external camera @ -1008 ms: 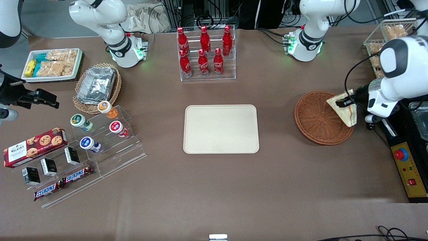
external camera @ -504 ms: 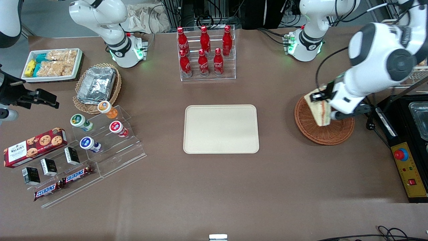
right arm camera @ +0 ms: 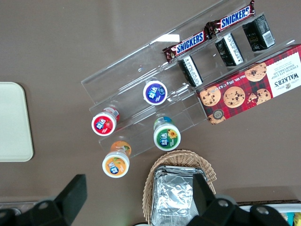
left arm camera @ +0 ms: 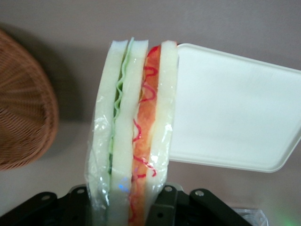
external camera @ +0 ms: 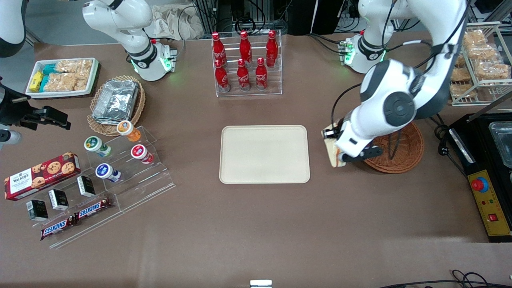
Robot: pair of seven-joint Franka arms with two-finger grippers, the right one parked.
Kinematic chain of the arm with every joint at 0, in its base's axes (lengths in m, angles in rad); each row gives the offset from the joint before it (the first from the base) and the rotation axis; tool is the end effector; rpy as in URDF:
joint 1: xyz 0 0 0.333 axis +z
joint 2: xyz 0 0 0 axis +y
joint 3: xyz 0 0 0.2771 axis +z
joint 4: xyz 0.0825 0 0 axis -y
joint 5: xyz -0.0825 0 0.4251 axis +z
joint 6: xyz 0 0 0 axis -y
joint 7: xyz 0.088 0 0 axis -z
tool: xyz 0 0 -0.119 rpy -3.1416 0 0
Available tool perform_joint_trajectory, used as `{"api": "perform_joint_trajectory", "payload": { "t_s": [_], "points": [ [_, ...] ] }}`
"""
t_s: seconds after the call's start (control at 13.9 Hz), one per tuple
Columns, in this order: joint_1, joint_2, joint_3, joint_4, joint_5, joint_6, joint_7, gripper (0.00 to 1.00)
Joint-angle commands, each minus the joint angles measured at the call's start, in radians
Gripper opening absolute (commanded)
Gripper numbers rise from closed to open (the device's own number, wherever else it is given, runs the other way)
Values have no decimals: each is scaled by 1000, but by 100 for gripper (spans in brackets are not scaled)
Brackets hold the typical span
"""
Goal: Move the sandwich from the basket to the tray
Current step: 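Carry the sandwich over the cream tray and lower it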
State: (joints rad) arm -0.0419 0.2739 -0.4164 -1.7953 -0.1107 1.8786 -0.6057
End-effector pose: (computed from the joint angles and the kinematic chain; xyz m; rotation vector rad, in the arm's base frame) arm 0.5659 -0.2807 0.3289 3.0052 0.2933 -0.3852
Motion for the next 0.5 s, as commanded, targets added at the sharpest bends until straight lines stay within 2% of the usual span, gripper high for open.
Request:
{"api": "perform_joint_trajectory", "payload": {
  "t_s": [0.0,0.14,0.43],
  "points": [
    [-68,129,-4,48,75,83,-91,43],
    [-113,203,-4,50,121,161,-138,43],
    [-145,283,-4,50,147,191,-148,43]
  ]
}}
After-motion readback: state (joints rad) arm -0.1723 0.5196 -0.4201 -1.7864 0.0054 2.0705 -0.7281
